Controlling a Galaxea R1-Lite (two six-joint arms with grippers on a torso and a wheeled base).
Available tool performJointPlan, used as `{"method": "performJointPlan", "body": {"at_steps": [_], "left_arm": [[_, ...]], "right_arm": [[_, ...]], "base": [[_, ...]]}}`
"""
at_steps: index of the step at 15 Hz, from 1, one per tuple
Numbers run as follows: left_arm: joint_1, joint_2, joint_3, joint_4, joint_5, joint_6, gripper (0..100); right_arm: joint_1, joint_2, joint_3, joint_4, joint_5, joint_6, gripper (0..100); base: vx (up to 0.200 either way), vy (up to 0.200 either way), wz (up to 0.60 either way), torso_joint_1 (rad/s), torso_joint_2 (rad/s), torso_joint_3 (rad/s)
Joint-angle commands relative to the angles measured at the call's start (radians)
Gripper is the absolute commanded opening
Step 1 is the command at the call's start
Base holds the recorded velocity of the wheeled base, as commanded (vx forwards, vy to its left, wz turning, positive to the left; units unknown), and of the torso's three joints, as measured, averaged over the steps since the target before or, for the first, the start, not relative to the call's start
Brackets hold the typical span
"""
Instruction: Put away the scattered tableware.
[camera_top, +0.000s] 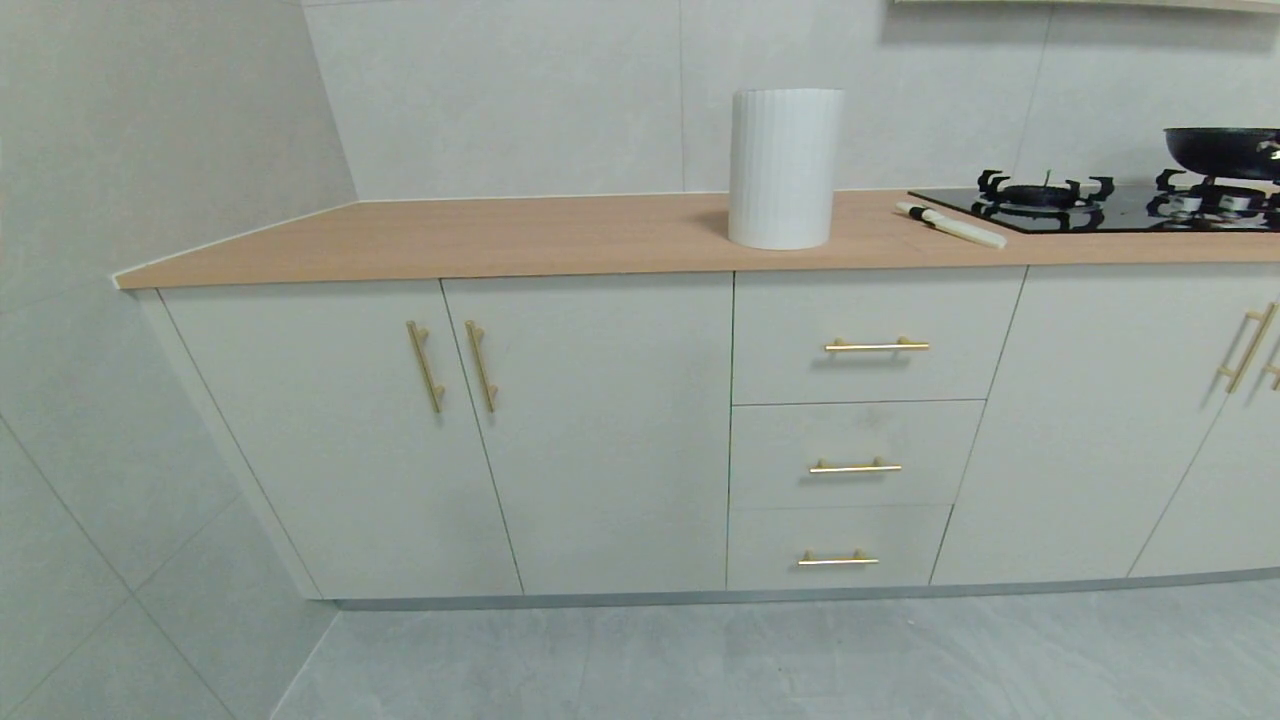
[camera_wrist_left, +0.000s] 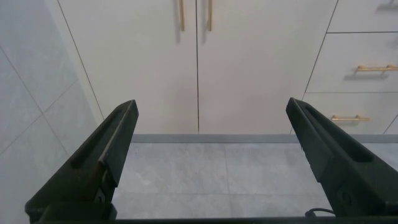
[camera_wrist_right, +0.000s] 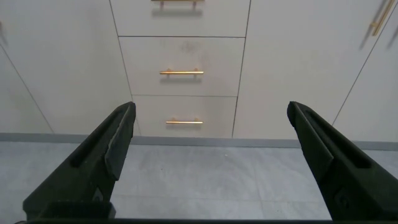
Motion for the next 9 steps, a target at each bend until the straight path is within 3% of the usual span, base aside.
{"method": "performJointPlan", "body": {"at_steps": [1, 9], "left_arm": [[0.0, 0.0, 0.0, 0.0, 0.001, 0.001, 100], [0.001, 0.0, 0.0, 0.0, -0.001, 0.002, 100]], "right_arm": [[0.0, 0.004, 0.0, 0.001, 0.002, -0.003, 100], [0.0, 0.002, 0.0, 0.001, 0.002, 0.009, 100]], "base": [[0.0, 0.0, 0.0, 0.0, 0.0, 0.0], [0.0, 0.0, 0.0, 0.0, 0.0, 0.0]]}}
